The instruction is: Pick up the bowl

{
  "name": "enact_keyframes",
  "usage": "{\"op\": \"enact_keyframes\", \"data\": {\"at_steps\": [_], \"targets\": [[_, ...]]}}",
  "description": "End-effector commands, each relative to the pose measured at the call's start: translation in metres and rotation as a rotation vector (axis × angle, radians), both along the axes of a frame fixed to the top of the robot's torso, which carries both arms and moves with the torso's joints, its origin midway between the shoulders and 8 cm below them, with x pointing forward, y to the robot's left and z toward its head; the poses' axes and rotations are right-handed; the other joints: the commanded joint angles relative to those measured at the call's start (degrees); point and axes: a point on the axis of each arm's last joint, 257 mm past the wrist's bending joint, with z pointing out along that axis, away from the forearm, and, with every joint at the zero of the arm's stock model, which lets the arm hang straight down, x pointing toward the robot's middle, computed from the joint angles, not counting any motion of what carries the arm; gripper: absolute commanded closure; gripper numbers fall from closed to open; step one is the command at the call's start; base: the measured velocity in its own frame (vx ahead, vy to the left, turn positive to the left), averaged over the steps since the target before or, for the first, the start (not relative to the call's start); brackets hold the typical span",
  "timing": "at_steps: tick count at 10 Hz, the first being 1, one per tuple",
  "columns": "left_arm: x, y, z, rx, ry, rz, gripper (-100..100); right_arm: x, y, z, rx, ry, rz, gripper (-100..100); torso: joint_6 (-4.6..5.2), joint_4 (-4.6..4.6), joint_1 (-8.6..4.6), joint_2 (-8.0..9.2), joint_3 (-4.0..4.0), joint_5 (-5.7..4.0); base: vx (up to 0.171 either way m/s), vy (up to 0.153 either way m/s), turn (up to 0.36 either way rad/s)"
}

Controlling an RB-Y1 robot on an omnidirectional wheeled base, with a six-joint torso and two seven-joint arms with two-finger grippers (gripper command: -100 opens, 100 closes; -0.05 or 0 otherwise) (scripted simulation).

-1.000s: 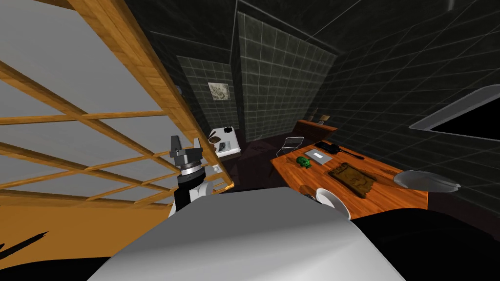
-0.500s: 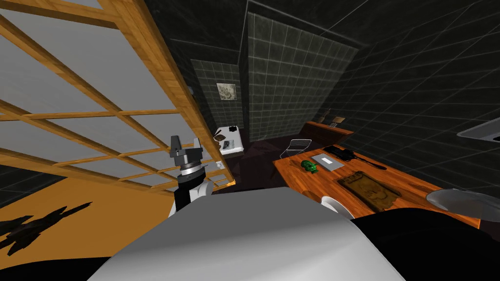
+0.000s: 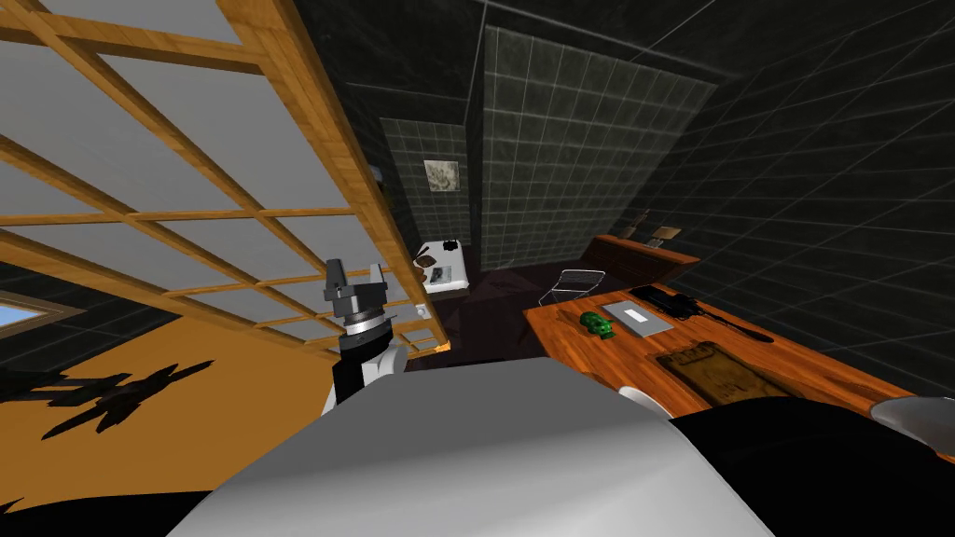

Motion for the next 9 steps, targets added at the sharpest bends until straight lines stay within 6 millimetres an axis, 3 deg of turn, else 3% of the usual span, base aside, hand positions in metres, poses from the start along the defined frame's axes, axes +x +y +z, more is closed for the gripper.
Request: {"op": "enact_keyframes", "data": {"at_steps": [1,2,3,4,5,8,9], "targets": [[0.0,0.0,0.0,0.0,0.0,0.0,0,-0.025,-0.009,0.002,-0.016,0.047,-0.004,-100,0.0,0.0,0.0,0.0,0.0,0.0,-0.028,-0.11,0.148],[0.0,0.0,0.0,0.0,0.0,0.0,0,-0.015,-0.005,0.001,-0.011,0.031,-0.001,-100,0.03,0.0,-0.04,0.03,0.01,-0.02,-0.014,-0.047,0.021],[0.0,0.0,0.0,0.0,0.0,0.0,0,-0.017,-0.006,0.001,-0.012,0.034,-0.002,0,0.03,0.0,0.15,-0.02,-0.01,0.0,-0.003,-0.01,-0.002],[0.0,0.0,0.0,0.0,0.0,0.0,0,-0.013,0.004,-0.005,0.017,0.036,0.021,-100,0.03,-0.01,0.29,-0.06,-0.03,0.04,0.094,-0.077,-0.343],[0.0,0.0,0.0,0.0,0.0,0.0,0,-0.013,0.004,-0.004,0.021,0.025,0.0,-100,0.1,-0.07,0.13,-0.34,-0.18,0.01,0.141,-0.064,-0.311],[0.0,0.0,0.0,0.0,0.0,0.0,0,-0.013,0.004,-0.004,0.006,0.05,0.062,-100,0.01,-0.05,0.35,-0.23,-0.14,0.05,0.028,-0.003,0.001],[0.0,0.0,0.0,0.0,0.0,0.0,0,-0.009,0.013,-0.009,0.036,0.043,0.072,-100,0.02,-0.02,0.37,-0.1,-0.06,0.06,0.098,-0.058,-0.317]]}}
